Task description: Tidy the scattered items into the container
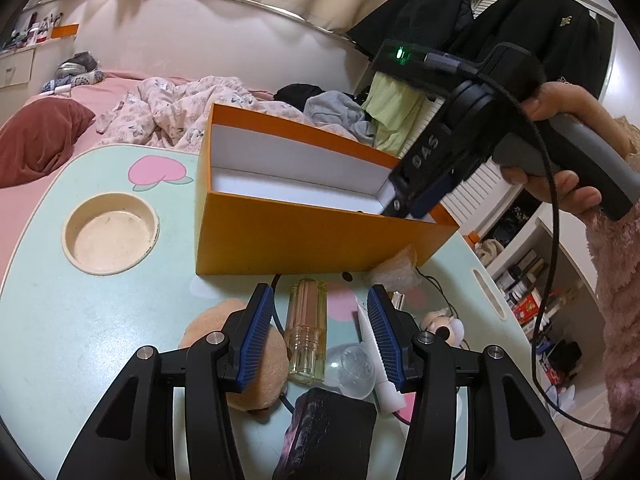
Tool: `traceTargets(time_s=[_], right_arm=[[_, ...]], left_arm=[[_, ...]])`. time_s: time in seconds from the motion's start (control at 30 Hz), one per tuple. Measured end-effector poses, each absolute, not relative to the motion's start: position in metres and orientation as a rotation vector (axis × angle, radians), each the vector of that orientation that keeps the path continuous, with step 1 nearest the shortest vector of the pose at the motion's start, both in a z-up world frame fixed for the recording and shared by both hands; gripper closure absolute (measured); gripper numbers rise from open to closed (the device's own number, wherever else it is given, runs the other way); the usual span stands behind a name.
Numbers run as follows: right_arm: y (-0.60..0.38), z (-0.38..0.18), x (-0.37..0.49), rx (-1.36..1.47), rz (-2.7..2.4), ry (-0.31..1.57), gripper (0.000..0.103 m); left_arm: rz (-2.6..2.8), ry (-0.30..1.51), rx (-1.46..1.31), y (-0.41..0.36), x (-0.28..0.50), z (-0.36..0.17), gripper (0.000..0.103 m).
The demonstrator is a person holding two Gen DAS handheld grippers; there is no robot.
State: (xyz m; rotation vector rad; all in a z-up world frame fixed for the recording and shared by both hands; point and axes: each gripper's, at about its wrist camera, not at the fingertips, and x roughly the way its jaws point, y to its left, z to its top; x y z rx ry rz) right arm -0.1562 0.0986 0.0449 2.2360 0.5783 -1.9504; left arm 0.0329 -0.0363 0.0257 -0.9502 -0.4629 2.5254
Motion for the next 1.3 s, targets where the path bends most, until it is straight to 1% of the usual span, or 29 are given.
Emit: traceTargets(time_s=[0.13, 0.2, 0.27, 0.3, 0.33, 0.37, 0.4, 0.43, 0.47, 0.5, 0.53, 0.57, 0.6, 0.63, 0.73, 0.9, 0.97, 1.0, 1.03, 1.07, 1.1, 1.13, 1.3], right_arm=[[0.116, 0.029, -0.162, 2.331, -1.914, 0.402, 0.029], [0.124, 0.023, -0.163, 2.343, -1.909, 0.307, 0.028], [0.122, 0.022, -0.160, 2.311, -1.920, 0.288, 0.028], [0.120, 0.022, -0.159, 2.295, -1.931, 0.286, 0.030], [0.119, 0.022, -0.157, 2.283, -1.931, 0.267, 0.037], [0.118, 0.022, -0.156, 2.267, -1.919, 0.229, 0.041], [0.117, 0.022, -0.155, 2.256, -1.907, 0.208, 0.052], [0.115, 0.022, -0.153, 2.233, -1.898, 0.189, 0.060], [0.113, 0.022, -0.151, 2.209, -1.899, 0.180, 0.063], [0.111, 0.023, -0.149, 2.187, -1.901, 0.168, 0.070], [0.110, 0.024, -0.148, 2.165, -1.903, 0.154, 0.081], [0.106, 0.025, -0.146, 2.125, -1.904, 0.143, 0.088], [0.105, 0.027, -0.145, 2.102, -1.908, 0.143, 0.099], [0.103, 0.028, -0.145, 2.082, -1.925, 0.154, 0.102], [0.103, 0.031, -0.150, 2.019, -2.022, 0.195, 0.102], [0.101, 0.051, -0.144, 1.890, -2.078, 0.139, 0.102], [0.100, 0.064, -0.143, 1.854, -2.081, 0.117, 0.099], [0.103, 0.071, -0.149, 1.842, -2.085, 0.097, 0.089], [0.105, 0.076, -0.147, 1.833, -2.098, 0.083, 0.067], [0.105, 0.079, -0.147, 1.816, -2.129, 0.062, 0.054], [0.106, 0.082, -0.148, 1.804, -2.156, 0.039, 0.037], [0.106, 0.083, -0.148, 1.806, -2.175, 0.024, 0.033], [0.102, 0.058, -0.158, 1.967, -2.124, -0.071, 0.033]], left_arm=[[2.523, -0.473, -0.949, -0.038, 0.033, 0.026, 0.052], [2.525, -0.471, -0.950, -0.038, 0.032, 0.025, 0.052], [2.521, -0.478, -0.952, -0.039, 0.032, 0.025, 0.052], [2.524, -0.474, -0.953, -0.039, 0.033, 0.025, 0.052], [2.526, -0.472, -0.953, -0.038, 0.033, 0.025, 0.052], [2.526, -0.471, -0.953, -0.038, 0.033, 0.025, 0.052], [2.526, -0.471, -0.953, -0.038, 0.033, 0.025, 0.052], [2.527, -0.470, -0.953, -0.038, 0.033, 0.025, 0.052], [2.527, -0.468, -0.953, -0.038, 0.033, 0.025, 0.052], [2.527, -0.468, -0.953, -0.038, 0.032, 0.025, 0.052], [2.527, -0.468, -0.953, -0.038, 0.032, 0.025, 0.052], [2.527, -0.469, -0.953, -0.038, 0.032, 0.025, 0.052], [2.526, -0.469, -0.953, -0.039, 0.032, 0.025, 0.052], [2.526, -0.470, -0.953, -0.039, 0.032, 0.025, 0.052], [2.526, -0.472, -0.952, -0.038, 0.032, 0.024, 0.052], [2.527, -0.472, -0.952, -0.039, 0.032, 0.024, 0.052], [2.526, -0.473, -0.952, -0.039, 0.032, 0.024, 0.052], [2.526, -0.474, -0.952, -0.039, 0.032, 0.024, 0.052], [2.525, -0.476, -0.952, -0.039, 0.032, 0.024, 0.052], [2.525, -0.477, -0.952, -0.039, 0.032, 0.024, 0.052], [2.524, -0.478, -0.952, -0.039, 0.032, 0.024, 0.052], [2.524, -0.479, -0.952, -0.039, 0.032, 0.024, 0.052], [2.520, -0.488, -0.950, -0.039, 0.033, 0.024, 0.052]])
